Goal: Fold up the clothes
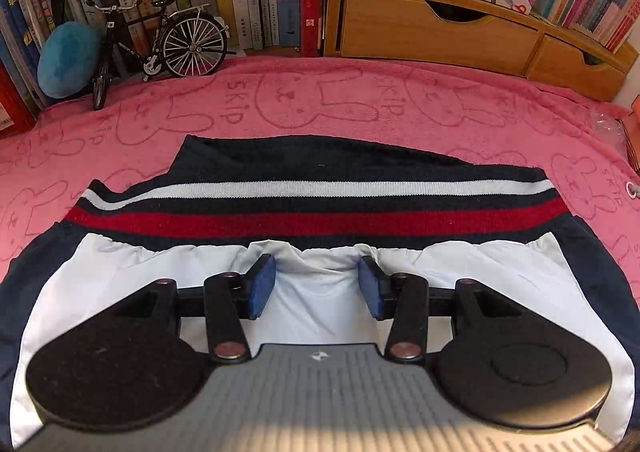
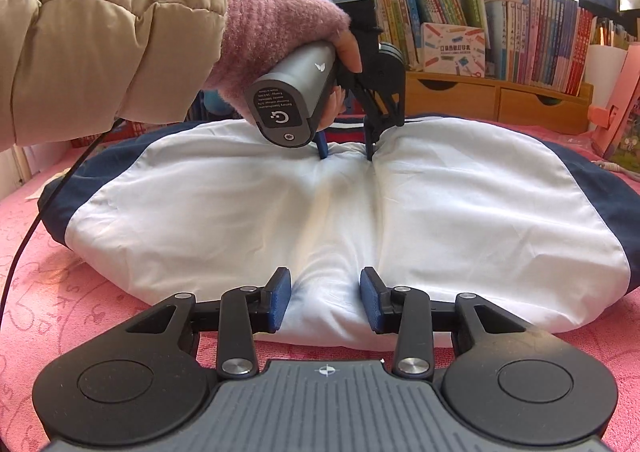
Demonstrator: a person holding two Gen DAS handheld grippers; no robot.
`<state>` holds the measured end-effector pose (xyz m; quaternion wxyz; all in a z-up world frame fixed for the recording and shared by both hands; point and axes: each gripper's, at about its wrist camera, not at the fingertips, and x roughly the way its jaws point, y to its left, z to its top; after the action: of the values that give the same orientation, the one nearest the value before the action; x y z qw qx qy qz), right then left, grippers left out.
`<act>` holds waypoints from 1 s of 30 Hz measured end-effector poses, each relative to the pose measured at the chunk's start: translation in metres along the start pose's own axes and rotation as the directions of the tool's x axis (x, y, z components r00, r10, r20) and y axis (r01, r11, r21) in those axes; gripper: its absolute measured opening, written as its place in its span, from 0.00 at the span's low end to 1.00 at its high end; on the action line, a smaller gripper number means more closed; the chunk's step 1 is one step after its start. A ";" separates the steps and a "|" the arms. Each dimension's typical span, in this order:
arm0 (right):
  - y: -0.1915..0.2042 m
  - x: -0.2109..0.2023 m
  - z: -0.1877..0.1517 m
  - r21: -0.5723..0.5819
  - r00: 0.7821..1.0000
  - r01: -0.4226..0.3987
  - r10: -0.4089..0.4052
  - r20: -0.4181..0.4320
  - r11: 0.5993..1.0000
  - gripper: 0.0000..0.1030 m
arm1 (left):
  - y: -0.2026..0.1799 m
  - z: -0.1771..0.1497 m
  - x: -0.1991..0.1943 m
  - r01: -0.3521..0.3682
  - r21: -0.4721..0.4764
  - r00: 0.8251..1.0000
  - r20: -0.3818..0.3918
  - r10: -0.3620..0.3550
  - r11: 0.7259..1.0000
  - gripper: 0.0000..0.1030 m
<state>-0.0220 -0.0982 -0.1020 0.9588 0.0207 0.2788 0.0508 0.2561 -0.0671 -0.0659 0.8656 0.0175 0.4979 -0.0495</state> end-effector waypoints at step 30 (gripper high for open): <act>0.003 0.001 -0.001 -0.005 1.000 0.003 -0.003 -0.002 1.000 0.38 | 0.011 0.020 0.011 0.073 -0.074 0.995 -0.056 -0.078 0.995 0.49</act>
<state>-0.0221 -0.0952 -0.1030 0.9586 0.0180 0.2798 0.0501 0.2800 -0.0590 -0.0650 0.8483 -0.0312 0.5248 -0.0638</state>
